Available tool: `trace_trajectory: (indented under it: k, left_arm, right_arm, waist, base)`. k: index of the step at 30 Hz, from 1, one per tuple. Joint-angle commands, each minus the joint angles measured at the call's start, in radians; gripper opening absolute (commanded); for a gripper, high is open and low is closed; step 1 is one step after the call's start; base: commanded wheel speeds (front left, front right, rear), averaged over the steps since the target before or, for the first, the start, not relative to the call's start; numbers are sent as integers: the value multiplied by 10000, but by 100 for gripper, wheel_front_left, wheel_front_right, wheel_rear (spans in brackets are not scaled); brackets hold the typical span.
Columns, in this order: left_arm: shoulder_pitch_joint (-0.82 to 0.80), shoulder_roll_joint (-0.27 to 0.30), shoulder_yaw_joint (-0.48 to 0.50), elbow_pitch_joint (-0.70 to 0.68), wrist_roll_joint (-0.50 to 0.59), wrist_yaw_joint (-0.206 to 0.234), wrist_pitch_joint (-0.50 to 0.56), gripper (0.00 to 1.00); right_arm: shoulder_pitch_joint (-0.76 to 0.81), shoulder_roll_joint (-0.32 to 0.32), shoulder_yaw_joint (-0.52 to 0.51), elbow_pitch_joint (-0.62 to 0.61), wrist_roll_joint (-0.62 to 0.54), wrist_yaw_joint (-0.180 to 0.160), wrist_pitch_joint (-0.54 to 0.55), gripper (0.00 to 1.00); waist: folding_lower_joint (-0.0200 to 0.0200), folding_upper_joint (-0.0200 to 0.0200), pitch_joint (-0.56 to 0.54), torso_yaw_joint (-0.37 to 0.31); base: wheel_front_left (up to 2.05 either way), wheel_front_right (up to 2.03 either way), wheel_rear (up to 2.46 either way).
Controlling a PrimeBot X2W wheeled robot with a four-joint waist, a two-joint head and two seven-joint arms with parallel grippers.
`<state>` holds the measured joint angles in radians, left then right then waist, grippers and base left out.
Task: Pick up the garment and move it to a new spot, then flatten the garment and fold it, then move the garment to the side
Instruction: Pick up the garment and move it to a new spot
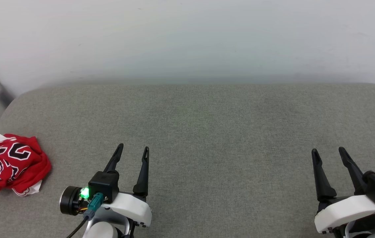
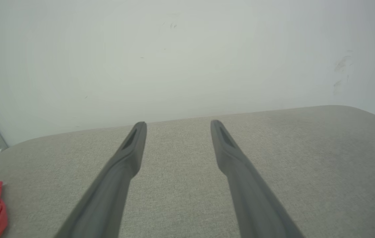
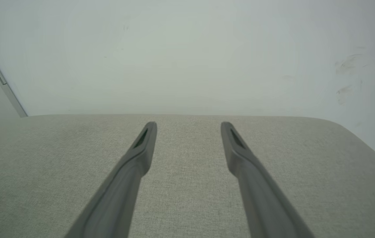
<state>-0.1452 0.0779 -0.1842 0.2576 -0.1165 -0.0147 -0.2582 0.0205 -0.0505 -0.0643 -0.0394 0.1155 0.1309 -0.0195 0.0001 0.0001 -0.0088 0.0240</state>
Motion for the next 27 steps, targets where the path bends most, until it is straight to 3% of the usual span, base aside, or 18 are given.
trace_trajectory:
  k: [1,10,21,27]
  left_arm:
    - [-82,-43,34,41,45,-17,-54,100]
    - [-24,-124,180,166,-341,-183,-85,100]
    - [-102,-178,242,423,-465,-66,-85,100]
    - [-195,-211,332,518,-663,49,-83,100]
  right_arm:
    - [-29,5,-4,-3,-138,-3,-70,100]
    - [-57,5,-64,156,-29,-3,-230,100]
    - [-81,5,-75,252,-46,-3,-279,100]
    - [-87,7,127,120,-209,-3,-194,100]
  waist:
    - [-1,-1,-7,4]
    - [-1,-1,-13,17]
    - [-1,-1,-21,123]
    - [-1,-1,22,529]
  base:
    - [0,0,0]
    - [0,0,0]
    - [0,0,0]
    - [0,0,0]
